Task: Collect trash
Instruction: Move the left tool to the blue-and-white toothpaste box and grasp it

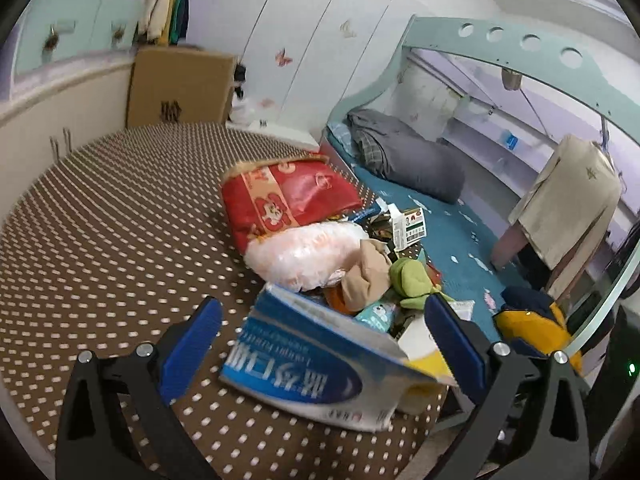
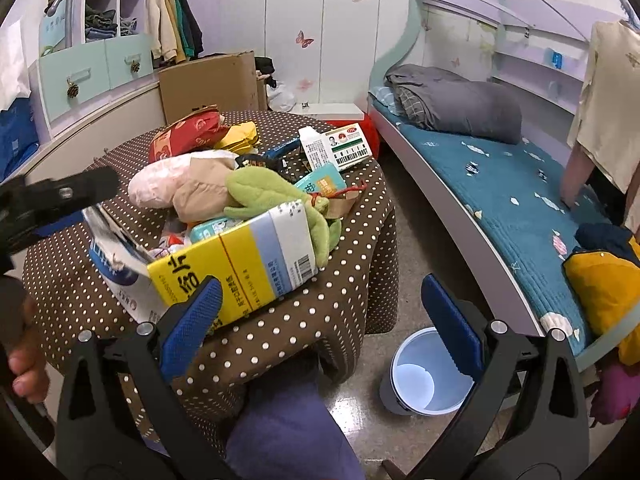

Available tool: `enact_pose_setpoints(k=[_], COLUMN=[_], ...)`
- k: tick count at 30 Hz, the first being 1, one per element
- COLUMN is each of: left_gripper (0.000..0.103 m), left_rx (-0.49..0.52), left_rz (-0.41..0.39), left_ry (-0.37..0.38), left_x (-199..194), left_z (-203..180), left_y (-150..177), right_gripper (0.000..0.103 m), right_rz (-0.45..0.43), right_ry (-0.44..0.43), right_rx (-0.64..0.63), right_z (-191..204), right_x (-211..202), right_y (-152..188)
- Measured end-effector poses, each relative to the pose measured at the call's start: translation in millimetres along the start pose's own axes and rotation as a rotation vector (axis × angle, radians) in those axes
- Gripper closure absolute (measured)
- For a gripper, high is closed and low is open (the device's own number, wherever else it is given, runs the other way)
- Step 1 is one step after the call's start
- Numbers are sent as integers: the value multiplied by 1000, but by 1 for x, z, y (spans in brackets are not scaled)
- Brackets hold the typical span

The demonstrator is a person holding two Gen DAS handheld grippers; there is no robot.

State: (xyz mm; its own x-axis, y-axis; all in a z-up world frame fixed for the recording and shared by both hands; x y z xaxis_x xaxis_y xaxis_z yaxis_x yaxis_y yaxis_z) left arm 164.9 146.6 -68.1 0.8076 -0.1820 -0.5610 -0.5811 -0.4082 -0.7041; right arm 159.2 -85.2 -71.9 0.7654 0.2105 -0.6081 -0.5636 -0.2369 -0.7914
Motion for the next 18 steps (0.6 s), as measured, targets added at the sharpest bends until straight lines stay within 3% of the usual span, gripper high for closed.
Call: enact_pose_setpoints(k=[4,5,9,18], left_gripper=[4,12,25,27], left_rx=[-28,-38,-27,-5], left_rz=[84,98,62,-38], left_ry=[18,17,23,-29], left_x=[27,32,24,-19], left_z=[6,7,9,22], left_y=[2,4,2,-2], right_gripper=[5,5,5,5], right_rz=[-6,-7,-5,-5], right_ry=[8,12,13,-27], right_rx=[4,8,24,65], right_z=[-4,-5,-9,-8], right_x=[1,2,3,2], right_y=[-5,-7,-10,-17])
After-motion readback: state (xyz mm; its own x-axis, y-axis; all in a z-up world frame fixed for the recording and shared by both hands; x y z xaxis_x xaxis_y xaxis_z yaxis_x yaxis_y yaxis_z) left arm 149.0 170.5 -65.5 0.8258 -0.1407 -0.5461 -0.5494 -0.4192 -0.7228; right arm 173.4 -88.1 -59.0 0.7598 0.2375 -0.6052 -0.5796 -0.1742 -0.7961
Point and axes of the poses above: each gripper's, at about its wrist camera, not at the fingertips, and x roughly the way its jaws point, z to its left, y to its underside, the point moved 3 cm from there along x, roughly the way its jaws point, and after that the axes turned 5 degrees about -x, right-handed, at the moved point
